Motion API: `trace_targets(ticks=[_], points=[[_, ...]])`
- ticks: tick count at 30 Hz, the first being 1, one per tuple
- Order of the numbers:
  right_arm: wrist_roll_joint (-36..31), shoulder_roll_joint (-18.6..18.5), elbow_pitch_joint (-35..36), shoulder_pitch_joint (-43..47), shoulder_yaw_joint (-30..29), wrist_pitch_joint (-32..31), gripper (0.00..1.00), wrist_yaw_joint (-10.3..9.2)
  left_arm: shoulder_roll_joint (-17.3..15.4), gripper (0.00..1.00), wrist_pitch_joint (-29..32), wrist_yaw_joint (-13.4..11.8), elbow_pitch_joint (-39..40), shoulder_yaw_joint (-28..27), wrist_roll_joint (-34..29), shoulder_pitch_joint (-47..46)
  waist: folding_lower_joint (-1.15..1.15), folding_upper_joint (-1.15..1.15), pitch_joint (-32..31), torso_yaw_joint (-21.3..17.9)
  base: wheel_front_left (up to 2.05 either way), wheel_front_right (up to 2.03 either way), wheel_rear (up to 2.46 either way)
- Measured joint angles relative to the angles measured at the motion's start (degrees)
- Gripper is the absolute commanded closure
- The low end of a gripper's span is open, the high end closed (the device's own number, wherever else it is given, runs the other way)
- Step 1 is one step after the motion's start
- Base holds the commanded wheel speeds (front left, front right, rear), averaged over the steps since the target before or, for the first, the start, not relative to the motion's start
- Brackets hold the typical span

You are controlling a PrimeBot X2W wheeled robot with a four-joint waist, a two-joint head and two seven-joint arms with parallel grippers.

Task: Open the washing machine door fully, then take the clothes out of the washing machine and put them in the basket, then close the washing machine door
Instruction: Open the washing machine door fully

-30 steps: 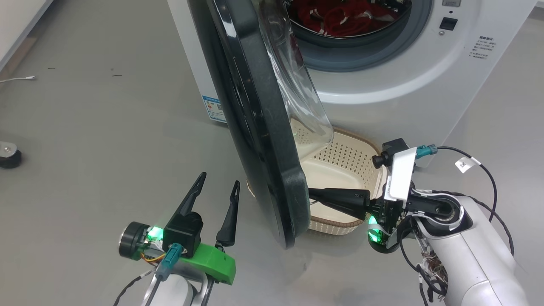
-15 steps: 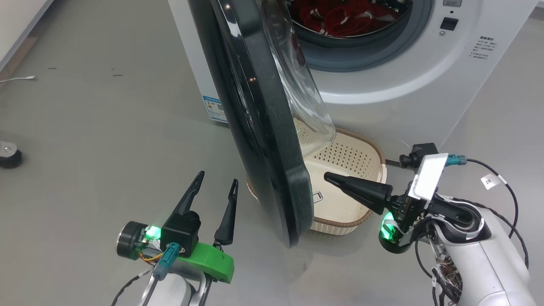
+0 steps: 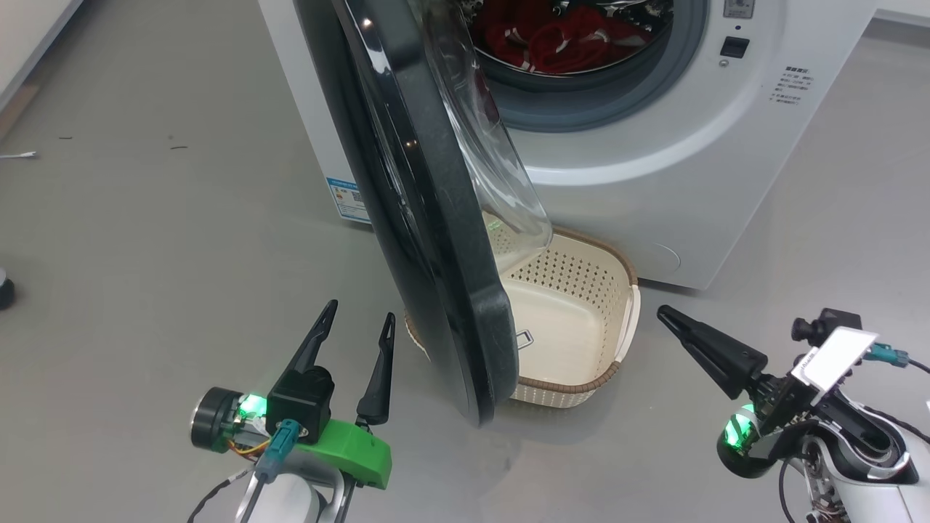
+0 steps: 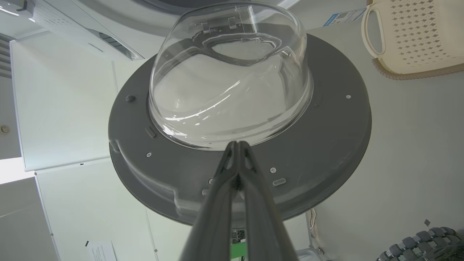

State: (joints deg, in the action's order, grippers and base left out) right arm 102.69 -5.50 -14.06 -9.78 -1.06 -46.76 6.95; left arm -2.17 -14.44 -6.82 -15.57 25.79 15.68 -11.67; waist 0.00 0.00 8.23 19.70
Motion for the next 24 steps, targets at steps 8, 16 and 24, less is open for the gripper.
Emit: trace_targets(ticks=[8, 16, 24], points=[[-5.27, -0.67, 6.39, 6.45, -2.71, 4.85, 0.00, 0.00, -0.01, 0.00, 0.00, 0.00, -0.43, -0.15, -0.01, 0.47, 0.00, 0.00, -0.90, -1.32, 0.00, 0.00, 0.00], [-17.47, -2.78, 10.45, 12.39, -4.49, 13.48, 0.00, 0.01, -0.04, 0.00, 0.00, 0.00, -0.62, 0.23, 0.22, 0.54, 0.00, 0.00, -1.51, -2.12, 0.00, 0.00, 0.00], [-33.46, -6.50, 13.49, 14.46, -6.00, 25.48, 0.00, 0.01, -0.04, 0.00, 0.00, 0.00, -0.77, 0.14, 0.36, 0.54, 0.00, 0.00, -1.73, -2.25, 0.00, 0.00, 0.00]])
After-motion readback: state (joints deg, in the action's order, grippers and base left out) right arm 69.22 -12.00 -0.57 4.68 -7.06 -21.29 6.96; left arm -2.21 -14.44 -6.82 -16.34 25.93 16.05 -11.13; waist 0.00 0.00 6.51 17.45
